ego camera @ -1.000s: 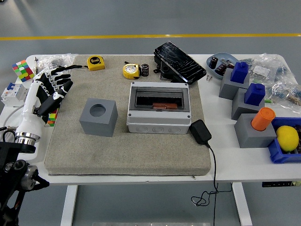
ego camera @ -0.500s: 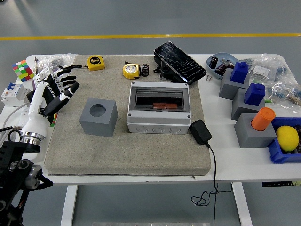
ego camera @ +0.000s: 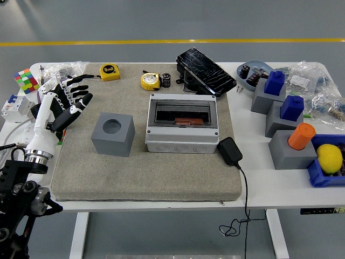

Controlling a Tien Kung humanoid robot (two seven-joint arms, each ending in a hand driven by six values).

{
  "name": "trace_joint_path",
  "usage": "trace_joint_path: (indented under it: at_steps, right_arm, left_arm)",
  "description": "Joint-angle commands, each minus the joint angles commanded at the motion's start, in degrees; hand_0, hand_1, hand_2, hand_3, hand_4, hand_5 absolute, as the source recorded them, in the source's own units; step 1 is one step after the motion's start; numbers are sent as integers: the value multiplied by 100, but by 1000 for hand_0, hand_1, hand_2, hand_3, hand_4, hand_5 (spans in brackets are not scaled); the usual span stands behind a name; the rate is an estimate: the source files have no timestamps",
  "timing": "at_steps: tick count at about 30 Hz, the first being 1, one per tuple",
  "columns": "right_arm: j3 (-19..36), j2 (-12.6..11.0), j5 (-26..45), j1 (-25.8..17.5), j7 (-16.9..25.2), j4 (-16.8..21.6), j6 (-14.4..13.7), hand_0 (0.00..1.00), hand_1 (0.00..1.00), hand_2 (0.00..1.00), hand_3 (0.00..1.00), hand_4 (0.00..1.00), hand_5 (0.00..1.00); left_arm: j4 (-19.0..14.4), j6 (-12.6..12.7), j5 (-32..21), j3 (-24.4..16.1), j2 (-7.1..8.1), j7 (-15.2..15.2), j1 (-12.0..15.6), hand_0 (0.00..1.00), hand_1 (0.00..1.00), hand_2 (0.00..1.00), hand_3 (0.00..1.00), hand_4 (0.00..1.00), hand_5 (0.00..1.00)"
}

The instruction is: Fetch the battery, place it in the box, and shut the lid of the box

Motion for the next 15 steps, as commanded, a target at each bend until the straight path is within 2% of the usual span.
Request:
trace_joint_path:
  at_steps: [15]
  right_arm:
    - [15, -24, 40, 24, 26, 0, 0, 745, 712, 722, 725, 998, 569]
  left_arm:
    - [-69, 3, 3, -87, -25, 17, 1, 599, 677, 676, 728, 998, 448]
